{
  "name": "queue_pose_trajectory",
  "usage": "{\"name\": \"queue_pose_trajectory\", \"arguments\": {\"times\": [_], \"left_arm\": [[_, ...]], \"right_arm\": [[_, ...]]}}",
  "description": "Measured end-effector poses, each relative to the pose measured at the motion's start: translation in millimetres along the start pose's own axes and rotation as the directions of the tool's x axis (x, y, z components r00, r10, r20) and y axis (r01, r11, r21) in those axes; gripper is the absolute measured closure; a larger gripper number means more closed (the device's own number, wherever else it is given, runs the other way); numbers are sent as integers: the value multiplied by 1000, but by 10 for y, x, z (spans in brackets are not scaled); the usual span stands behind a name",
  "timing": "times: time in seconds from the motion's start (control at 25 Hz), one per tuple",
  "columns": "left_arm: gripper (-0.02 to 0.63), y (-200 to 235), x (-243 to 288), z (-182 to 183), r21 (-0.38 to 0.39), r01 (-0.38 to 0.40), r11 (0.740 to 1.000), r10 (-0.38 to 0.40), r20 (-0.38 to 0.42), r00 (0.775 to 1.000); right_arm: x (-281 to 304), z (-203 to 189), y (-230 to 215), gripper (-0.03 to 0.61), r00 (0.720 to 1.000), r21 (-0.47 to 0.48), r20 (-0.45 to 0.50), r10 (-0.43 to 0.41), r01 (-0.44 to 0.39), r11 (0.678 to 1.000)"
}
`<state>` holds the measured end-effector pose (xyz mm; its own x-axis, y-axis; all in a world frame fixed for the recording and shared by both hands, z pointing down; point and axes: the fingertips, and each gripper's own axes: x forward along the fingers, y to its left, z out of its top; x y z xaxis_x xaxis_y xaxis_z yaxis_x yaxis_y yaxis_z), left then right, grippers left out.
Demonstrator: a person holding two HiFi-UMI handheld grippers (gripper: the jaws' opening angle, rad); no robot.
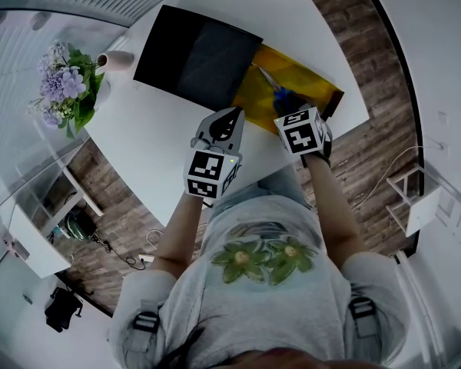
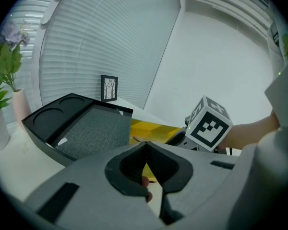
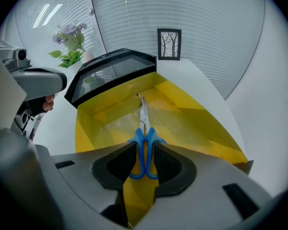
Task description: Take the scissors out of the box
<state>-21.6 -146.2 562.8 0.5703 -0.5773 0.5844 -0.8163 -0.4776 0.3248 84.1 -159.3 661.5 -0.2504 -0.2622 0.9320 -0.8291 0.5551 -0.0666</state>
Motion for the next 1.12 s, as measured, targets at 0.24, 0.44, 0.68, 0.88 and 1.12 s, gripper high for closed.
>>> {"name": "queue_pose_trajectory", "arguments": {"times": [0.24,0.44,0.68,0.88,1.12], "left_arm": [[607,-14,-20,17,1,-2,1000,2,3,1000],[608,-37,-53,34,4,-1,1000,1,5,1000],[608,-55,-102,45,6,-5,1000,5,7,1000],[608,-44,-128,43,8,-14,1000,14,9,1000],[608,-76,-172,40,16,-23,1000,22,4,1000]], "right_arm": [[-18,1,12,484,1000,-34,-4,4,-4,999],[-25,0,18,491,1000,-51,-13,22,-23,998],[-67,-26,17,492,1000,-32,-12,20,-20,999],[-125,29,2,492,1000,-22,23,-1,1,1000],[-229,60,-4,494,999,-14,52,-9,10,1000]]}}
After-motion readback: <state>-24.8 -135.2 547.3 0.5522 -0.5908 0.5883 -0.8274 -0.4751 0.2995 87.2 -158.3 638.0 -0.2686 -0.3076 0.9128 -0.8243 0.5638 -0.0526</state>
